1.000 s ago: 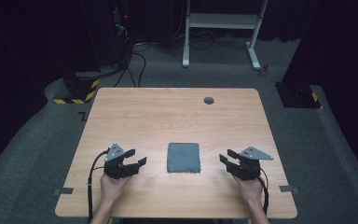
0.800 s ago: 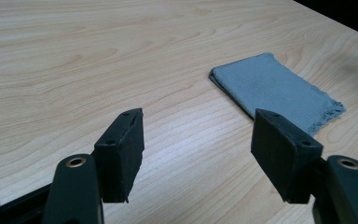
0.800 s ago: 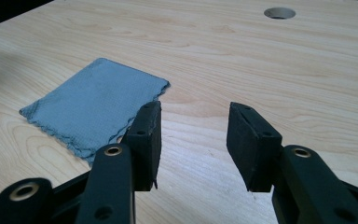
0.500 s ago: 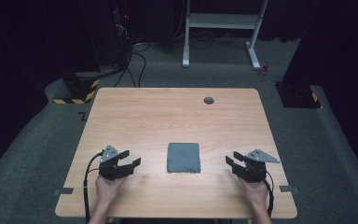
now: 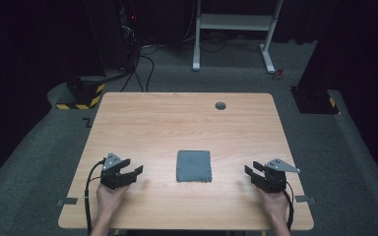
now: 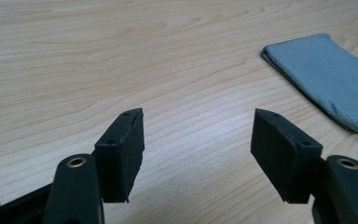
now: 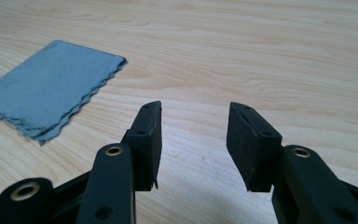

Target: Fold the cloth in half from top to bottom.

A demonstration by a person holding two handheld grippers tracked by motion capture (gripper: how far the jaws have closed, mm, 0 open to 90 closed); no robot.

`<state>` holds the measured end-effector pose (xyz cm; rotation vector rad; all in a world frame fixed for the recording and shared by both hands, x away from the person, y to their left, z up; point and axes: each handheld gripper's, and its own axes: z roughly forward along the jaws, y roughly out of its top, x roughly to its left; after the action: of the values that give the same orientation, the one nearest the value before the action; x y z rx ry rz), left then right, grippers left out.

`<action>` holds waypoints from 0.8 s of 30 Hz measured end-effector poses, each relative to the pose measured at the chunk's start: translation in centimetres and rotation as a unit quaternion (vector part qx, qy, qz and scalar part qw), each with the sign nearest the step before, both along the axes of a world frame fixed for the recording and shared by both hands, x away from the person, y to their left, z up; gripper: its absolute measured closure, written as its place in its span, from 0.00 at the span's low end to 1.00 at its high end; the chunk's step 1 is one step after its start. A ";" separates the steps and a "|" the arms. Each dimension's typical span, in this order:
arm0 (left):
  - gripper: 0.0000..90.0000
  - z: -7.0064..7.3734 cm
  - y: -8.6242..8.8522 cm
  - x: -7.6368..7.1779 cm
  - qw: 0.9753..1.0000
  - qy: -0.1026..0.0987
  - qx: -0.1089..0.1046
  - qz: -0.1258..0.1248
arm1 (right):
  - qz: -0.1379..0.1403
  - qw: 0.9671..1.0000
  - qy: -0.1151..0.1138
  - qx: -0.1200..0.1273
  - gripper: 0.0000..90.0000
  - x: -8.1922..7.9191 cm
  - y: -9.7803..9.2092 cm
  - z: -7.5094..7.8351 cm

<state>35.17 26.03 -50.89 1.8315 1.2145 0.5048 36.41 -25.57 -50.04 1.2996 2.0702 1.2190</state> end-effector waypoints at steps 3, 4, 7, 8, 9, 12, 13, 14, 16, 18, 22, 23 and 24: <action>0.39 -0.1 0.1 0.1 1.000 0.001 0.008 0.007 | -0.006 1.000 0.006 -0.009 0.61 0.1 -0.3 -0.2; 0.39 -0.1 0.2 0.2 1.000 0.001 0.009 0.009 | -0.008 1.000 0.007 -0.010 0.61 0.1 -0.4 -0.3; 0.39 -0.3 0.3 0.4 1.000 0.007 0.016 0.011 | -0.014 1.000 0.009 -0.012 0.61 0.2 -0.7 -0.5; 0.39 -0.4 0.3 0.4 1.000 0.010 0.019 0.012 | -0.016 1.000 0.011 -0.014 0.61 0.3 -0.7 -0.6; 0.39 -0.5 0.3 0.5 1.000 0.011 0.022 0.015 | -0.016 1.000 0.013 -0.017 0.61 0.3 -0.8 -0.7; 0.39 -0.8 0.4 0.6 0.999 0.015 0.036 0.022 | -0.021 0.999 0.015 -0.040 0.60 0.3 -0.8 -0.9; 0.39 -0.9 0.5 0.7 0.999 0.017 0.043 0.025 | -0.025 0.999 0.017 -0.045 0.60 0.3 -0.8 -1.0; 0.39 -1.0 0.5 0.7 0.999 0.017 0.040 0.028 | -0.026 0.998 0.018 -0.048 0.60 0.3 -0.8 -1.0; 0.39 -1.2 0.6 0.8 0.998 0.019 0.044 0.032 | -0.030 0.998 0.020 -0.051 0.60 0.3 -1.0 -1.2; 0.39 -1.2 0.7 0.8 0.998 0.021 0.050 0.033 | -0.032 0.998 0.022 -0.054 0.59 0.4 -1.1 -1.4; 0.39 -1.4 0.8 0.9 0.998 0.024 0.054 0.037 | -0.038 0.997 0.027 -0.058 0.59 0.4 -1.3 -1.5; 0.39 -1.4 0.8 0.9 0.998 0.024 0.054 0.038 | -0.037 0.997 0.028 -0.060 0.58 0.5 -1.4 -1.6; 0.39 -1.5 0.8 0.9 0.997 0.026 0.058 0.039 | -0.039 0.997 0.030 -0.060 0.58 0.5 -1.4 -1.7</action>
<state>36.12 26.82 -52.37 1.9111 1.3194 0.5841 36.93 -26.94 -51.73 1.3613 2.0790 1.0181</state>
